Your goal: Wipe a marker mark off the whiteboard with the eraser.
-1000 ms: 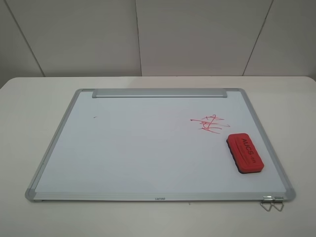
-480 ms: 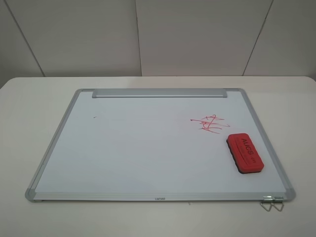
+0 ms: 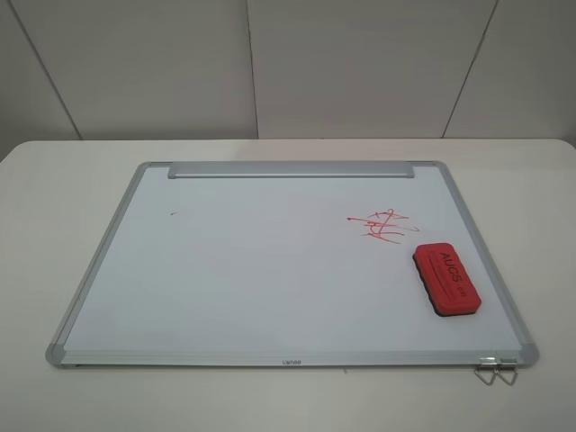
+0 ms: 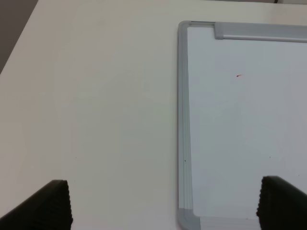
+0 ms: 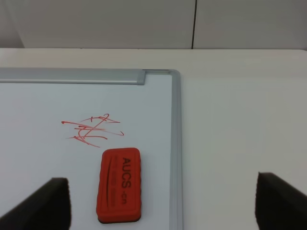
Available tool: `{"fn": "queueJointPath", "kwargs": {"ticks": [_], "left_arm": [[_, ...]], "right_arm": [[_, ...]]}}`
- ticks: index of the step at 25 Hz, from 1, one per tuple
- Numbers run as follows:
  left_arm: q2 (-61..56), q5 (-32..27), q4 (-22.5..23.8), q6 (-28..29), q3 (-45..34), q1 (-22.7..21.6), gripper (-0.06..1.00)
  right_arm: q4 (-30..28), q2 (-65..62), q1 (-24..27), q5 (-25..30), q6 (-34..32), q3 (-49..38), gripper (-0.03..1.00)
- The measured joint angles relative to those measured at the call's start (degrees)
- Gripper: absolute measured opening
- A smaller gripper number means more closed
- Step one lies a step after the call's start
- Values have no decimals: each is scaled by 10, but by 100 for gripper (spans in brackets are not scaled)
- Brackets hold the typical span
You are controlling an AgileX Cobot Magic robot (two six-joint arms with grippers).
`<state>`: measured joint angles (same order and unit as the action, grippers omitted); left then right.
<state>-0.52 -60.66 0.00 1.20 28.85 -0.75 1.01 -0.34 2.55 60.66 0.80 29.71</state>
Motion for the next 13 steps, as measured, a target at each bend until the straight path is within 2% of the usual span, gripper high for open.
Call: {"fn": "queueJointPath", "kwargs": {"ticks": [13], "left_arm": [[0,0,0,0,0,0,77]], "right_arm": [[0,0,0,0,0,0,70]]}}
